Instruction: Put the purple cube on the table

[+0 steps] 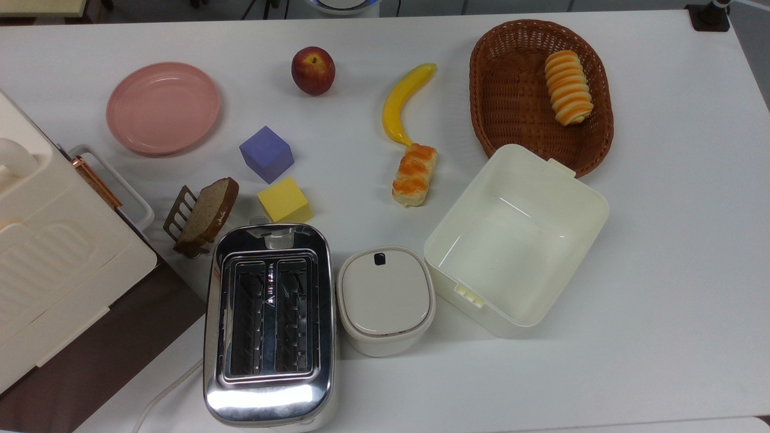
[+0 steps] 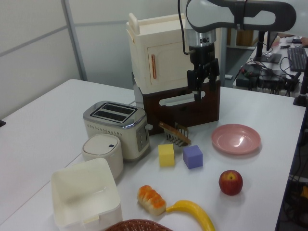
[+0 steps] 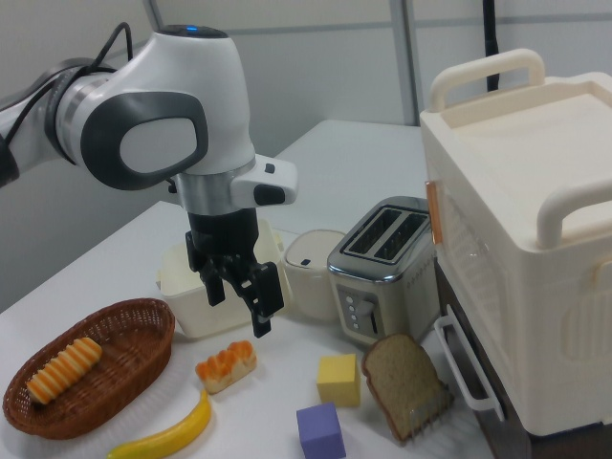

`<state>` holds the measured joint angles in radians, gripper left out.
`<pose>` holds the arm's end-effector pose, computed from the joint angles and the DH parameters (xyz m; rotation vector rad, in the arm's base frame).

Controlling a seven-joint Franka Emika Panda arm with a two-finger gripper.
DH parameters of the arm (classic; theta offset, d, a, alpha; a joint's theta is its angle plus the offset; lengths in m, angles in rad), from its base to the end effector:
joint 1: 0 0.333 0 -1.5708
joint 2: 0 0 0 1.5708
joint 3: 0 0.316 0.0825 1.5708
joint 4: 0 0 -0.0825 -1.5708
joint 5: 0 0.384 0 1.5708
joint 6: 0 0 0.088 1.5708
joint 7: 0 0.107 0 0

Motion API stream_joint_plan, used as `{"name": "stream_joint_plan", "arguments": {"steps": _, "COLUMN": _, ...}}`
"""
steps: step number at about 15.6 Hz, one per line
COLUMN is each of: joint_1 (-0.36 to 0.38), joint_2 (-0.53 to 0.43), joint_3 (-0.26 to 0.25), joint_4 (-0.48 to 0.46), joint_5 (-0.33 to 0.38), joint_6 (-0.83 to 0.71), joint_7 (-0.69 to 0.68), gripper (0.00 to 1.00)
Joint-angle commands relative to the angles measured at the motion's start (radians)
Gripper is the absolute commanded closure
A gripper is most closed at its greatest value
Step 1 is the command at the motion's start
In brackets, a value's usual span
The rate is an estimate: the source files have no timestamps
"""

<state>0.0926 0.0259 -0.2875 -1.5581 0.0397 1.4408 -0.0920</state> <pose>0.5382 -0.0994 0.6063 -3.0782 0.1556 0.2100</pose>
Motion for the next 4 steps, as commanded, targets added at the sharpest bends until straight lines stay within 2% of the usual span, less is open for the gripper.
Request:
{"name": "stream_joint_plan", "arguments": {"steps": 1, "joint_1": 0.004, "joint_2": -0.003, "joint_3": -0.005, "joint_4": 0.006, "joint_5": 0.006, "joint_6": -0.034, "joint_7": -0.031, "gripper": 0.00}}
{"name": "stream_joint_plan", "arguments": {"steps": 4, "joint_1": 0.004, "joint_2": 0.000, "joint_3": -0.005, "joint_4": 0.007, "joint_5": 0.006, "joint_6": -0.036, "joint_7": -0.043, "gripper": 0.00}}
